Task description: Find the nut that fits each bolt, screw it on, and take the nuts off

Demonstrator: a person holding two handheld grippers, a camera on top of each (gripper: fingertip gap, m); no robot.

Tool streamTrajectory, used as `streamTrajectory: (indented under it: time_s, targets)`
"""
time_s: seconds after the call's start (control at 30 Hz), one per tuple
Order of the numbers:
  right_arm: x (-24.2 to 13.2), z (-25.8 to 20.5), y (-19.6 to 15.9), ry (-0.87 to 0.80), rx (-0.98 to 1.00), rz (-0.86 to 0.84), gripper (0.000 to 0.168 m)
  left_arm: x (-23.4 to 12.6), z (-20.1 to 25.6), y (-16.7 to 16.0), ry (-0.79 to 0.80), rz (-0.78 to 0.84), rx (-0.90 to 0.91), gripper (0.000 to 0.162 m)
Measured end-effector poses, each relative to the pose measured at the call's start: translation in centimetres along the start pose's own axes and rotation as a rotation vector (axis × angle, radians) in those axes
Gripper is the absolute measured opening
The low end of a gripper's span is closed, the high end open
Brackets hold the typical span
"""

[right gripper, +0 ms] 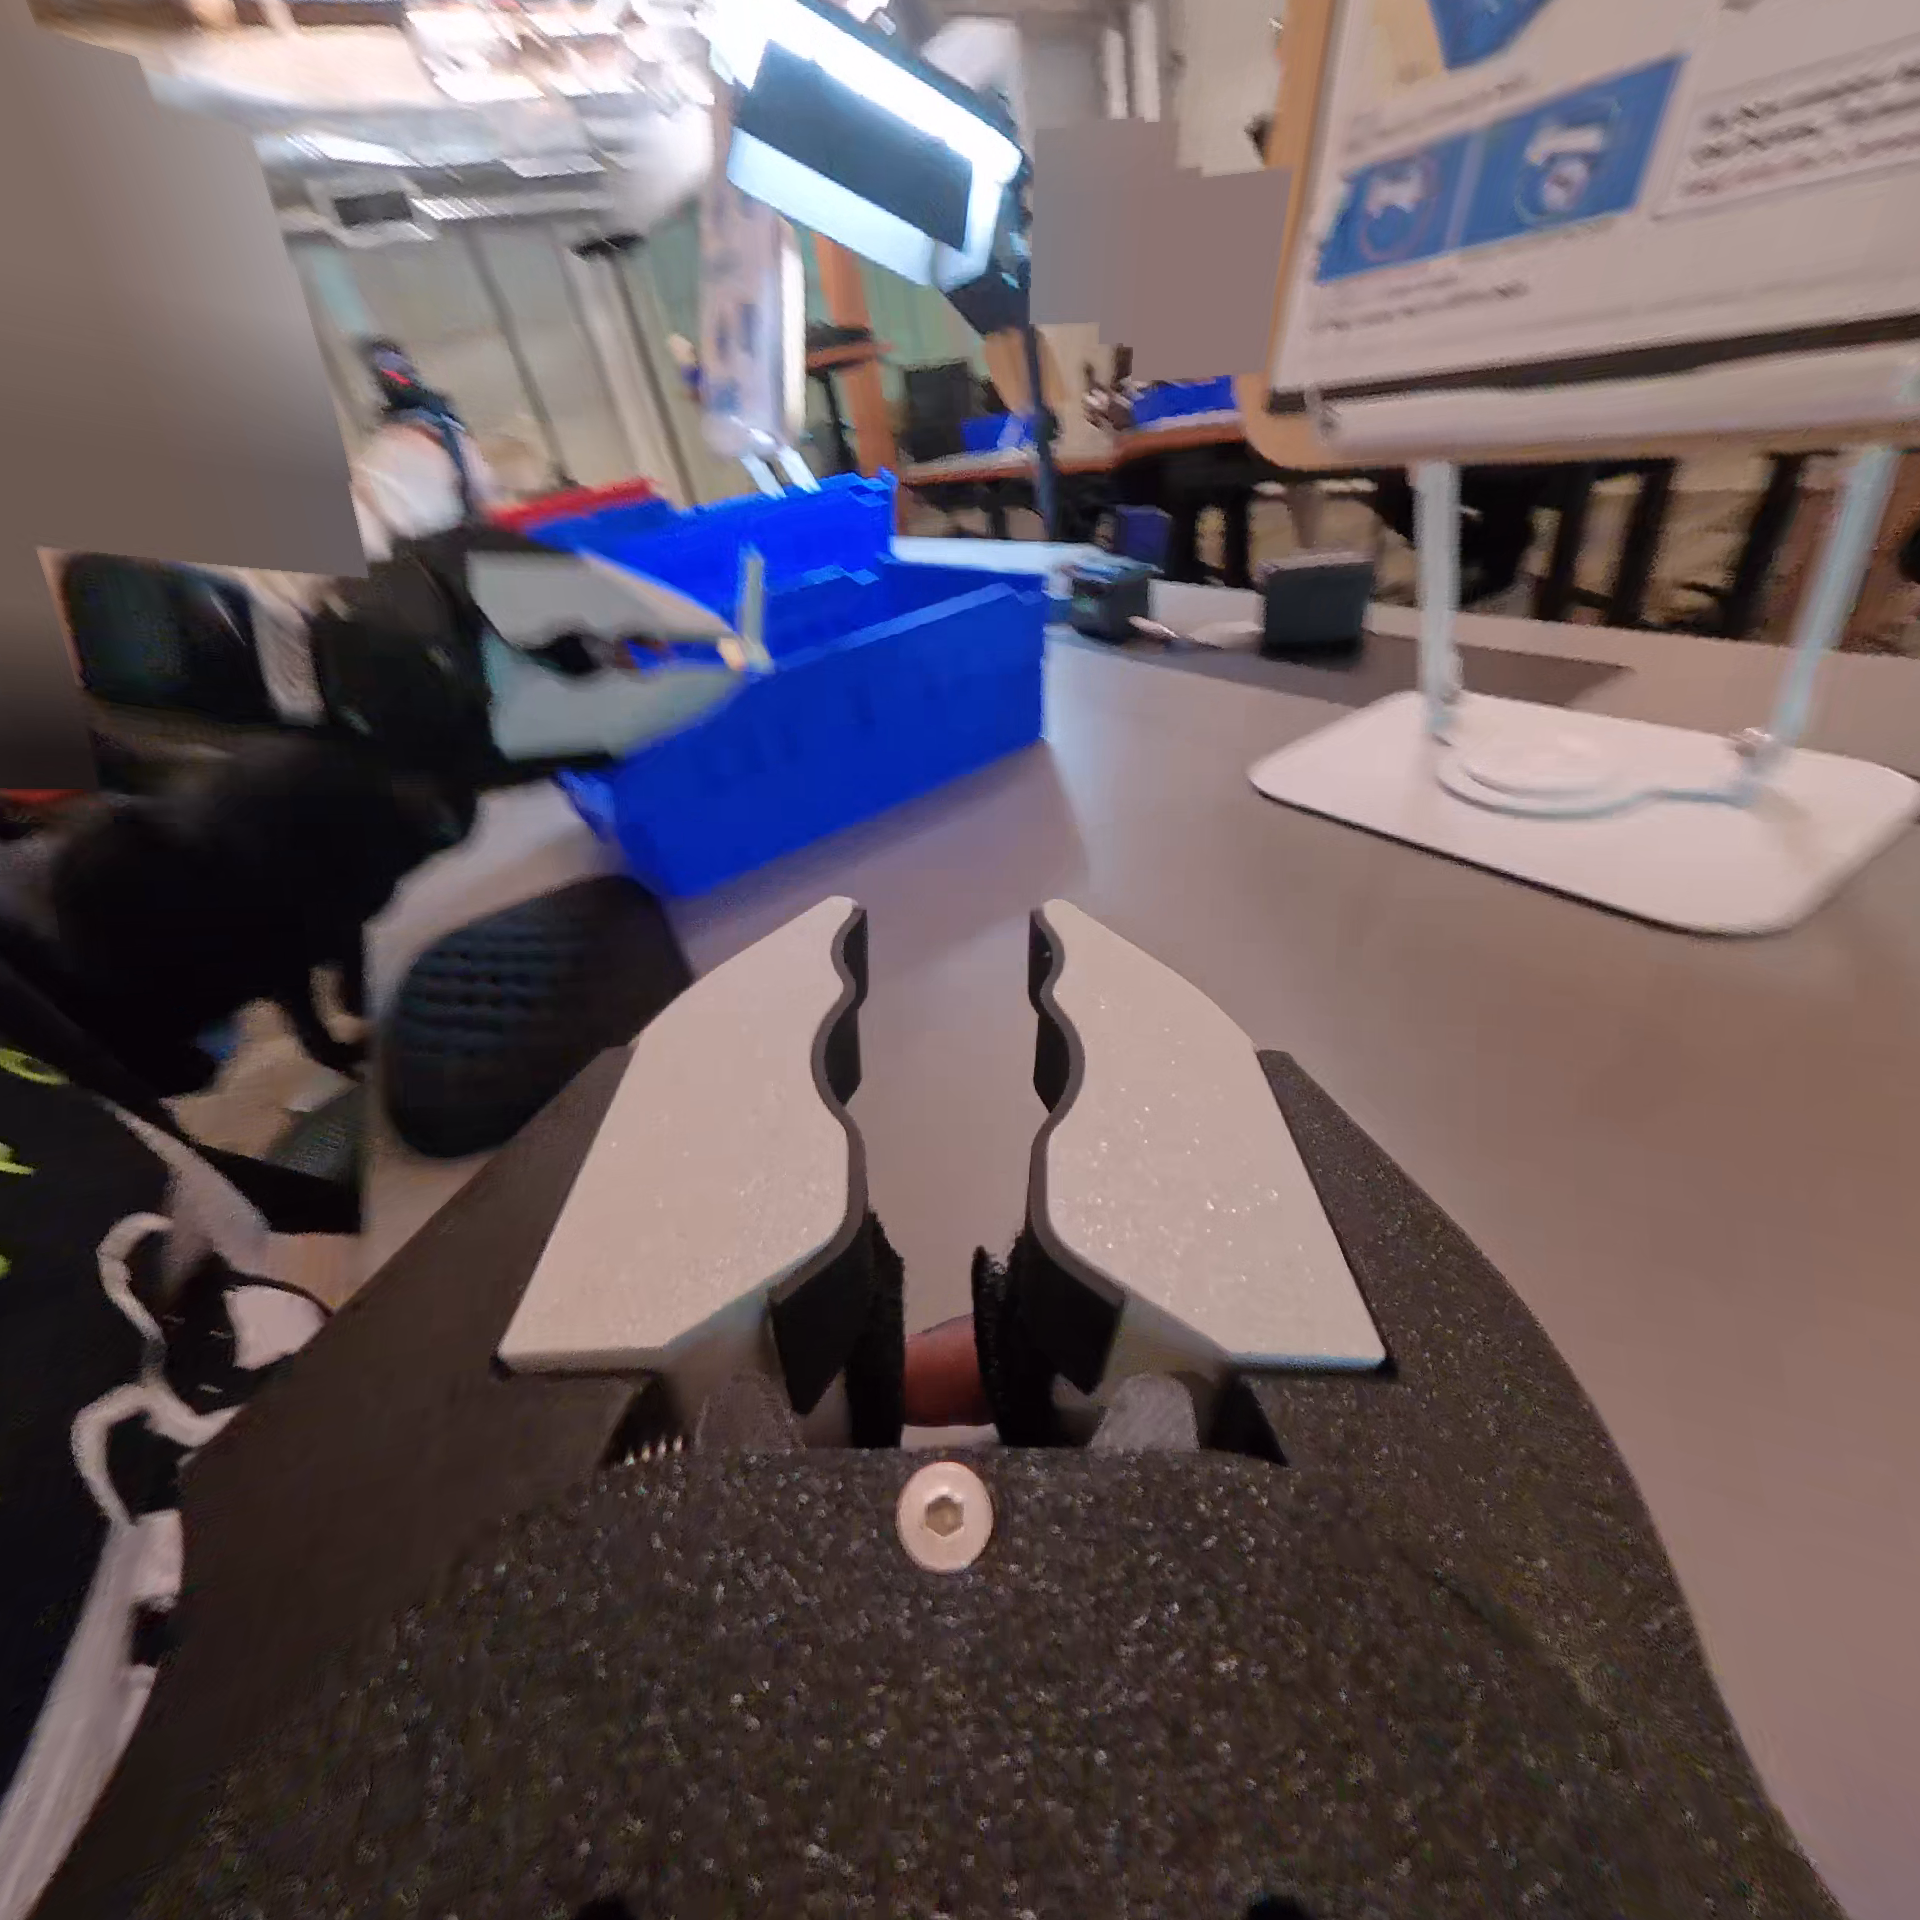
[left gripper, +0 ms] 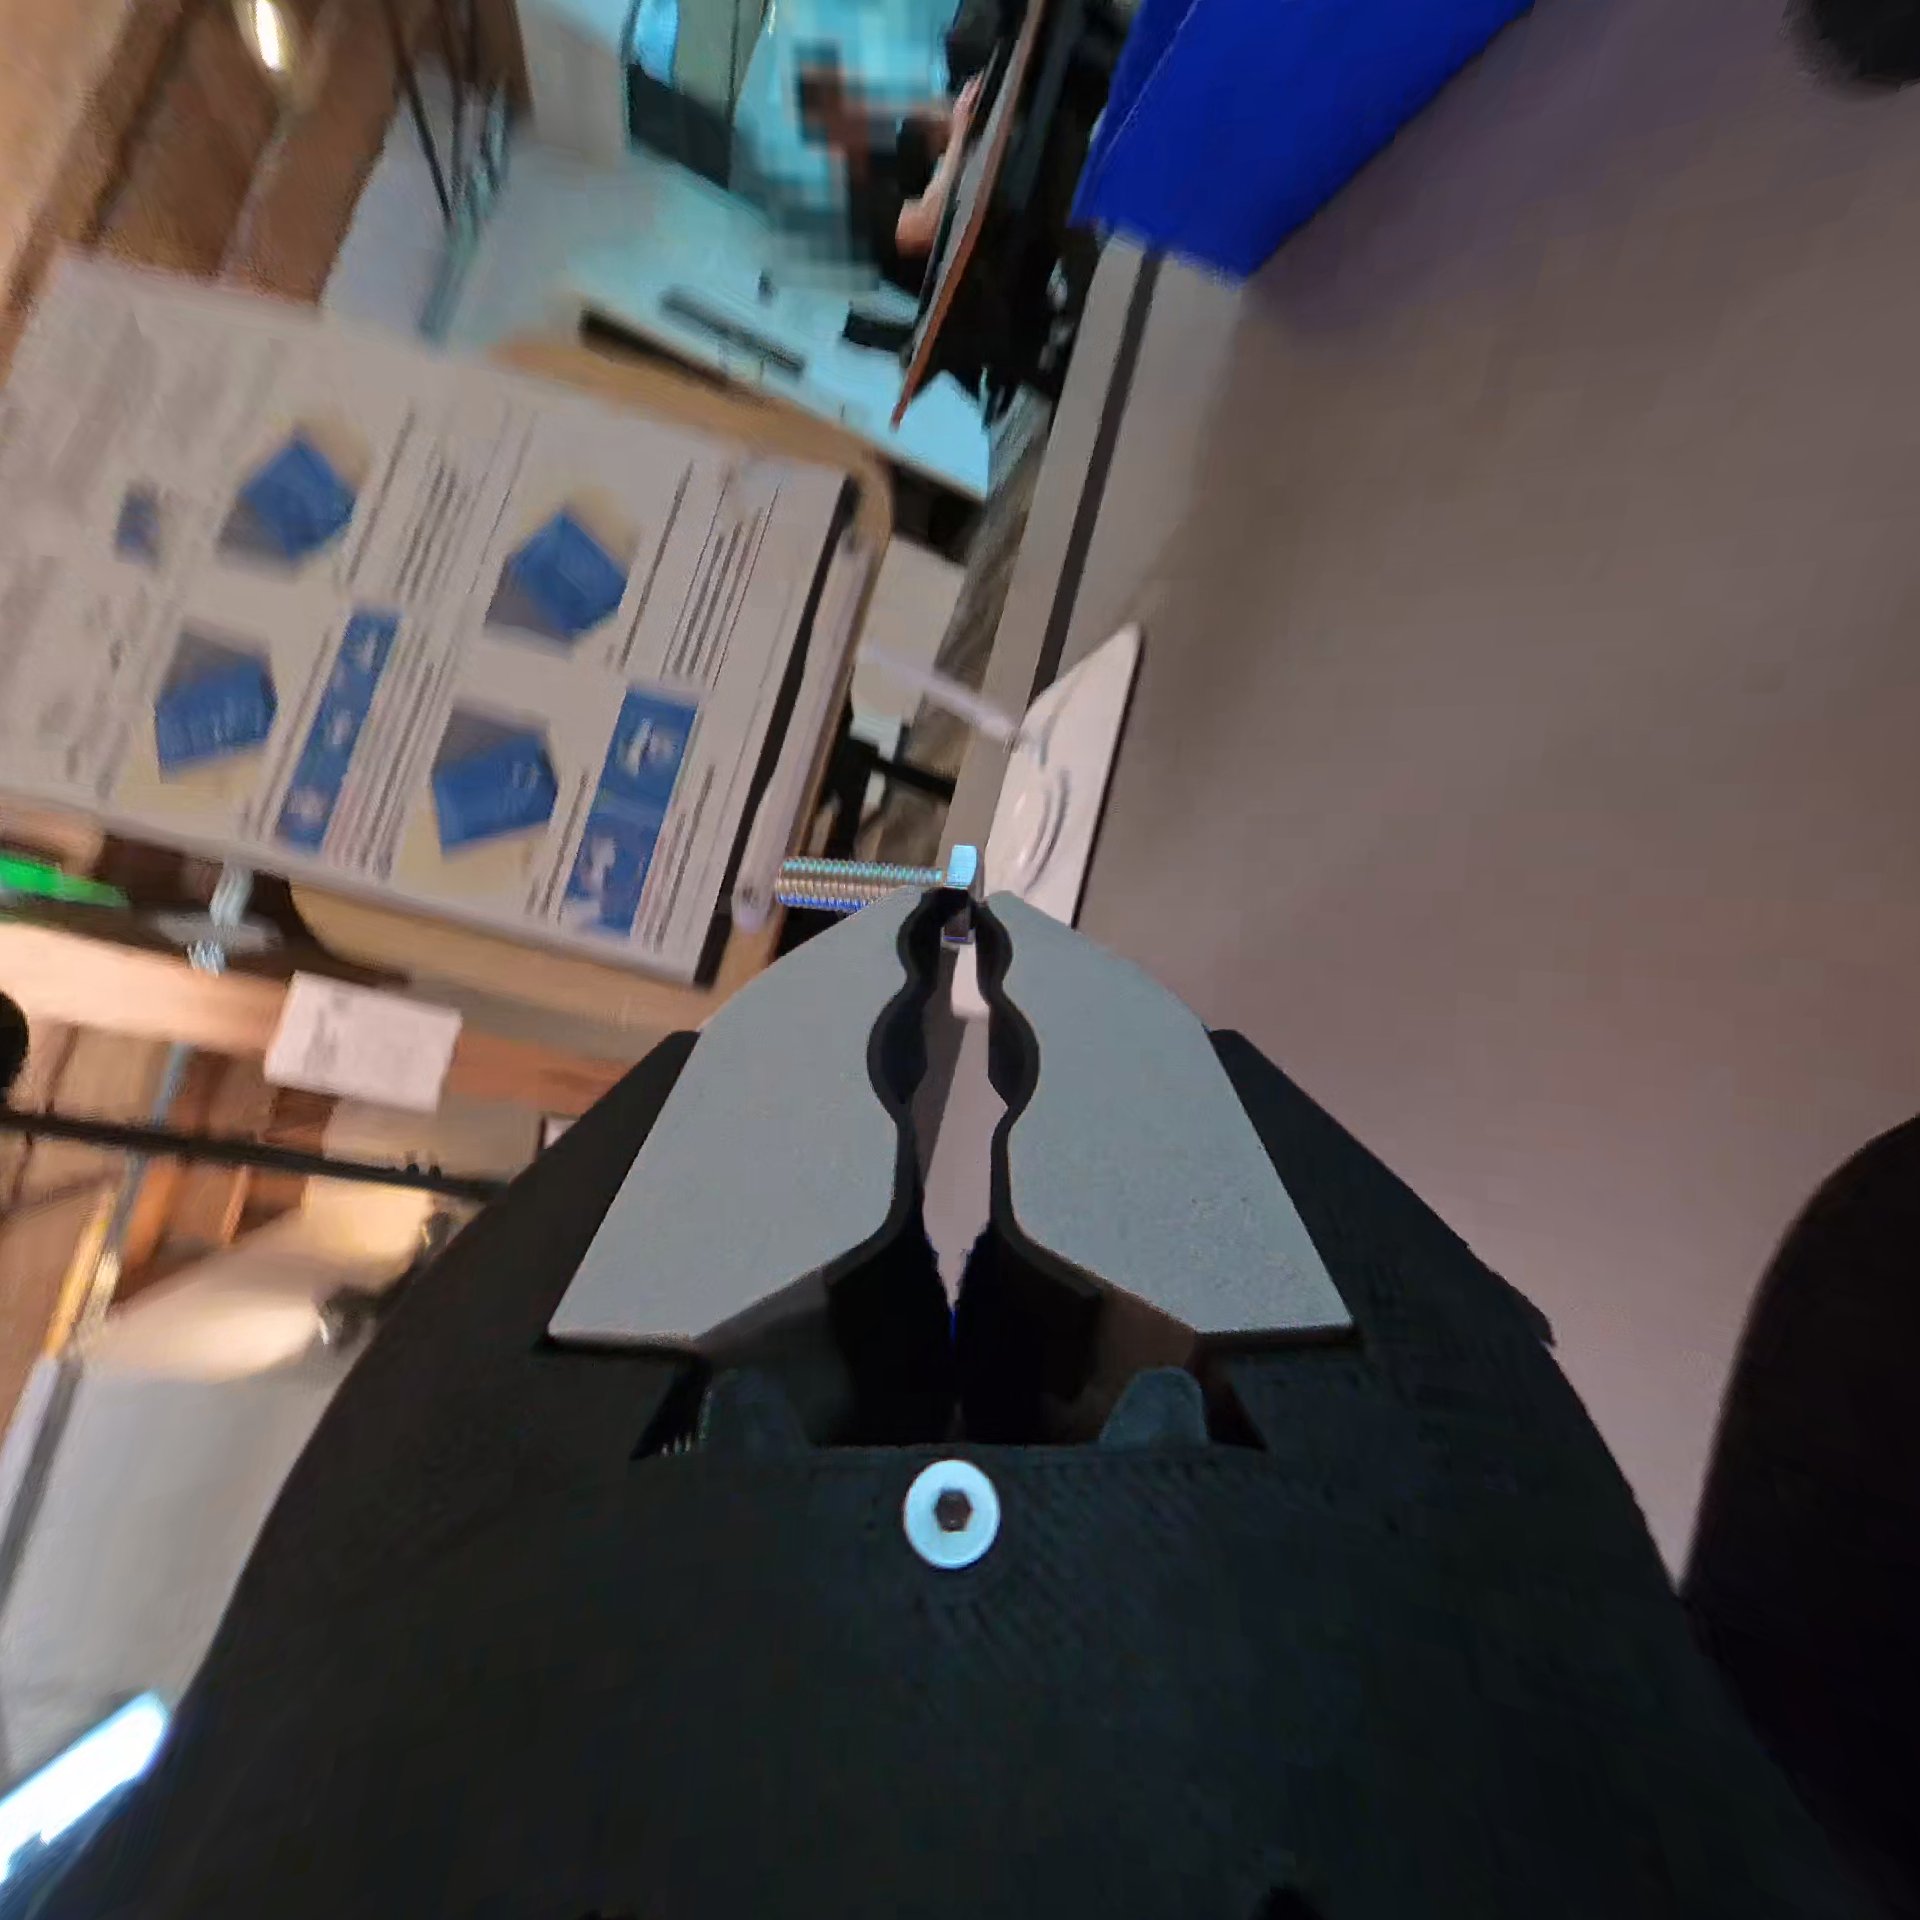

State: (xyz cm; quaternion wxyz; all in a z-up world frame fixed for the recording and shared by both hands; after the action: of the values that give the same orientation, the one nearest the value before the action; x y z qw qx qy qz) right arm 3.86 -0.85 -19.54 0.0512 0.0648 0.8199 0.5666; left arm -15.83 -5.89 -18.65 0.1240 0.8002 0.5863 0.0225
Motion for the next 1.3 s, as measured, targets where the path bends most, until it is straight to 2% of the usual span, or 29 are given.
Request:
streamTrajectory:
  time_s: [0.07,0.13,0.23,0.47,0.63,0.73,0.8,0.93,1.03,1.13,1.3]
  targets:
    - [1.5,-1.9,0.7,0.125,0.049,-0.004,0.028,0.5,1.2,2.6,0.017,0.063,0.112,0.006]
    - [3.2,-3.3,0.6,0.224,0.084,-0.045,0.028,0.8,2.0,4.4,0.014,0.132,0.146,0.006]
    - [5.5,-4.5,0.2,0.303,0.095,-0.105,0.028,0.9,2.4,5.7,0.002,0.169,0.200,0.006]
    - [8.6,-5.9,0.1,0.373,0.041,-0.163,0.026,0.6,3.3,7.3,-0.064,0.248,0.261,0.006]
    - [8.9,-5.7,-0.3,0.341,-0.031,-0.178,0.010,0.9,3.6,7.2,-0.088,0.242,0.233,0.007]
    - [8.4,-5.2,-0.4,0.276,-0.057,-0.165,0.010,1.0,2.9,6.4,-0.126,0.196,0.003,0.013]
    - [8.0,-4.7,-1.1,0.218,-0.072,-0.188,0.009,0.5,1.0,5.2,-0.083,0.164,-0.204,0.019]
    - [7.8,-3.7,-4.9,0.100,-0.115,-0.345,0.009,-1.3,-2.8,2.1,-0.047,0.097,-0.709,0.026]
    - [7.9,-3.1,-7.2,0.024,-0.149,-0.436,0.009,-2.6,-4.3,0.0,-0.038,0.052,-0.952,0.027]
    - [8.1,-2.7,-8.6,-0.017,-0.164,-0.493,0.009,-3.5,-5.3,-1.7,-0.004,0.025,-1.058,0.027]
    - [8.3,-2.8,-9.3,-0.032,-0.207,-0.528,0.010,-4.5,-5.3,-3.5,0.024,-0.042,-1.043,0.027]
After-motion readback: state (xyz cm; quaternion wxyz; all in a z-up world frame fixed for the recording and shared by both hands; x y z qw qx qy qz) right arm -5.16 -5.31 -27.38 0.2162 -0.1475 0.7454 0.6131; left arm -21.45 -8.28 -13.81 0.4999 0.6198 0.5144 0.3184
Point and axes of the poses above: each gripper's, where its closed fingertips meet, x out along the fingers, y out of its top, z = x × y across the jaws, the point moved 2 cm from there along -x, back along the fingers, and after that the axes turned 10 degrees about x, right-handed, at the moved point
